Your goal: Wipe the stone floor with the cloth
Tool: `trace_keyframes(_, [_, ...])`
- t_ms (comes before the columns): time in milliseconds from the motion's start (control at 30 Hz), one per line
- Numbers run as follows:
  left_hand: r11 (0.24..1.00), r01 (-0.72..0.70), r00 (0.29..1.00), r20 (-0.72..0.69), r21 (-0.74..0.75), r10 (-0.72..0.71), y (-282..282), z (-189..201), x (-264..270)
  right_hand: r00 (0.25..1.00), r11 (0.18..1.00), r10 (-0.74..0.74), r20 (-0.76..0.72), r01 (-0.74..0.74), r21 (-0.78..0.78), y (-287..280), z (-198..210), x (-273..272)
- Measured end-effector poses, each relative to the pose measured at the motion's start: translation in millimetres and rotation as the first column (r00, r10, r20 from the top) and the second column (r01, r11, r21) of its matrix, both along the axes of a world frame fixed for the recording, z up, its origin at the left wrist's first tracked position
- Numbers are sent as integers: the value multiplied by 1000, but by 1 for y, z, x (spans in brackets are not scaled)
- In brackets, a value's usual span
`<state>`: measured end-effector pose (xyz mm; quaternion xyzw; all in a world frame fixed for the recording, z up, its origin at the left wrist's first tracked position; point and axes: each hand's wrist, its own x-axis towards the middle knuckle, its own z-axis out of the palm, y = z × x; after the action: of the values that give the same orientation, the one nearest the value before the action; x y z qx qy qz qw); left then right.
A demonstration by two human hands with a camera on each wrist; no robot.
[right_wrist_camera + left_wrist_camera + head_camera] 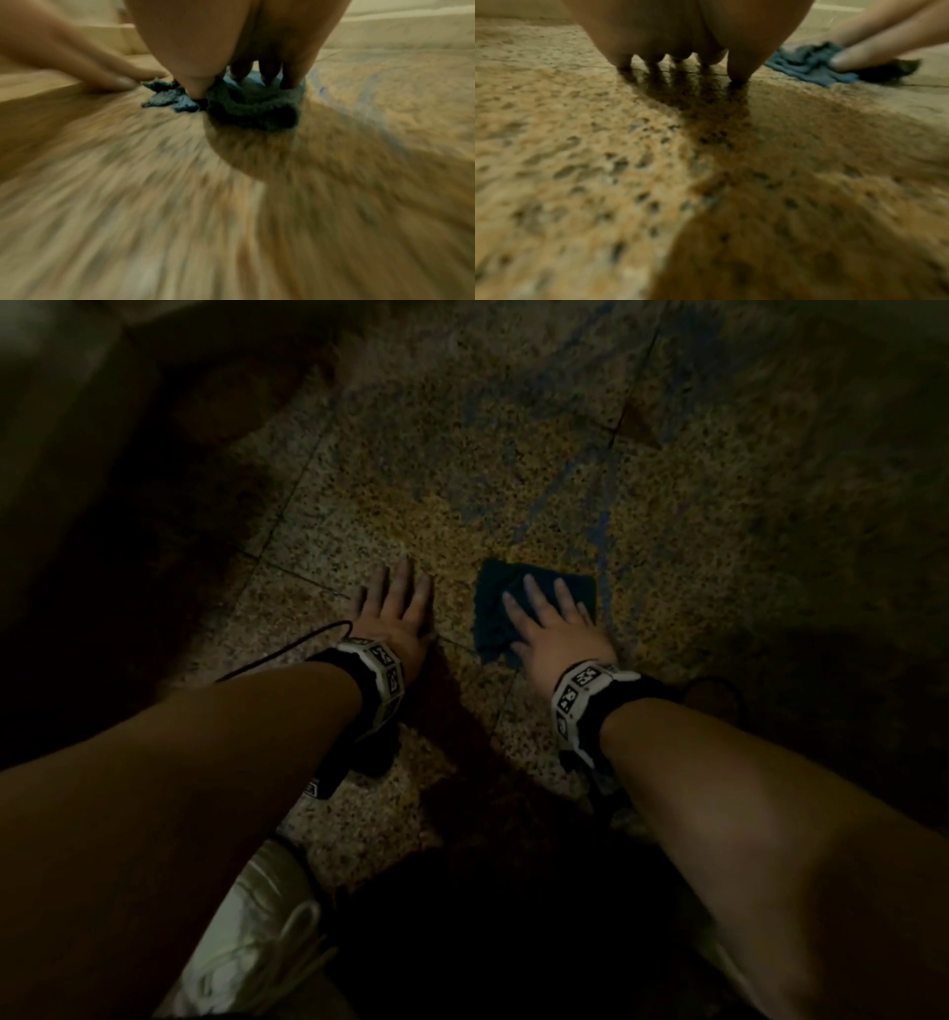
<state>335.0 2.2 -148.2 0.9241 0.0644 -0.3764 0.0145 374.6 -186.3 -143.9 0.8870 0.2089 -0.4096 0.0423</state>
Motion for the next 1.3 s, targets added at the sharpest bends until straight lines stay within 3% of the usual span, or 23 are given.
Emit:
trace_keyframes(233, [996,82,997,14,-36,-82,-10,6,14,999,999,-37,-23,37,-11,-1,2,-4])
trace_keyframes(400, [995,49,999,7,-88,-48,-21,11,36,996,996,-80,-46,78,-35,-35,4,-52])
trace_keyframes(500, [990,102,994,-21,-102,-105,-32,7,40,990,992,-126,-58,125,-17,-45,4,-67])
trace_keyframes(733, [983,183,983,-19,-23,-183,-38,-1,34,994,995,-95,-51,94,-21,-51,0,-48])
trace_keyframes(900, [984,176,983,-46,-18,-176,-38,1,35,975,974,-219,-27,216,-68,-40,1,5])
trace_keyframes(1000, [986,168,983,-68,-4,-168,-40,2,34,971,968,-238,-25,236,-81,-36,2,11])
trace_keyframes(1167, [990,138,987,-85,-30,-140,-45,3,36,982,981,-189,-33,186,-61,-56,3,-23])
trace_keyframes(1300, [974,217,974,-50,-69,-221,-53,0,36,983,983,-177,-44,174,-56,-78,6,-63])
